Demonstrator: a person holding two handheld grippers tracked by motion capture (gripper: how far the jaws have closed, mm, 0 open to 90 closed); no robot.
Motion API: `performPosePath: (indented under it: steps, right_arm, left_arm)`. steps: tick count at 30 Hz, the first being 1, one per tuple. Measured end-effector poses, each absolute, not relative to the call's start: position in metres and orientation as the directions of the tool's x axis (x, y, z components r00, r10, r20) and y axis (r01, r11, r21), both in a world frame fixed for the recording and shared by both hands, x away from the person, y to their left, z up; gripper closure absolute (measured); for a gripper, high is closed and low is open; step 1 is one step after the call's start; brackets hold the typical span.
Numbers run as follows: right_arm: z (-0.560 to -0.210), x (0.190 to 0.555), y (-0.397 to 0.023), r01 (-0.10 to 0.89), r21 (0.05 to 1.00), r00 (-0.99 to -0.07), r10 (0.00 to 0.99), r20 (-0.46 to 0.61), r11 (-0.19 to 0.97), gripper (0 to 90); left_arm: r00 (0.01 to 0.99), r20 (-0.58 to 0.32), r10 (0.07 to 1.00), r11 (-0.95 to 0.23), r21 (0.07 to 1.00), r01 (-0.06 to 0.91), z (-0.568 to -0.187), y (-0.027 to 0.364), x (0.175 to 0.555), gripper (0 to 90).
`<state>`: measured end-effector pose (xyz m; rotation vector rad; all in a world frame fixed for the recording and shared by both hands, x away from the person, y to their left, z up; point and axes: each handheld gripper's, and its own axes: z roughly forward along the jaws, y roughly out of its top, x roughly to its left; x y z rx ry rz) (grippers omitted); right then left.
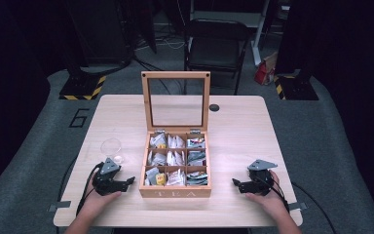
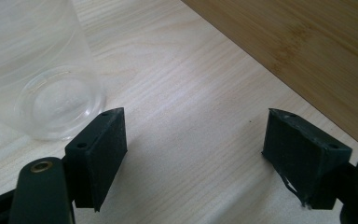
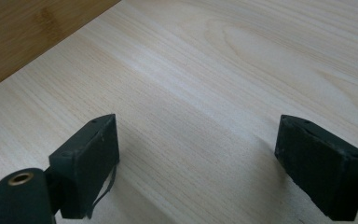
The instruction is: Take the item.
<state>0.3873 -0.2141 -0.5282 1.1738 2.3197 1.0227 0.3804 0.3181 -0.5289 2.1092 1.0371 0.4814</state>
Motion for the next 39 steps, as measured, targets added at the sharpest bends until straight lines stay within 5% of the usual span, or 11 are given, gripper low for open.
performPosePath:
  steps: [23,39]
  right_arm:
    - [-0.528,0.387,-0.214,0.551,0.733,-0.597,0.802,0.013,0.399,12.8]
    - [-0.528,0.387,-0.215,0.550,0.733,-0.596,0.803,0.009,0.400,12.8]
  left_arm:
    - [0.596,0.014,0.803,-0.404,0.748,0.527,-0.529,0.318,0.378,22.5]
    - [0.620,-0.020,0.784,-0.398,0.750,0.528,-0.517,0.314,0.373,32.5]
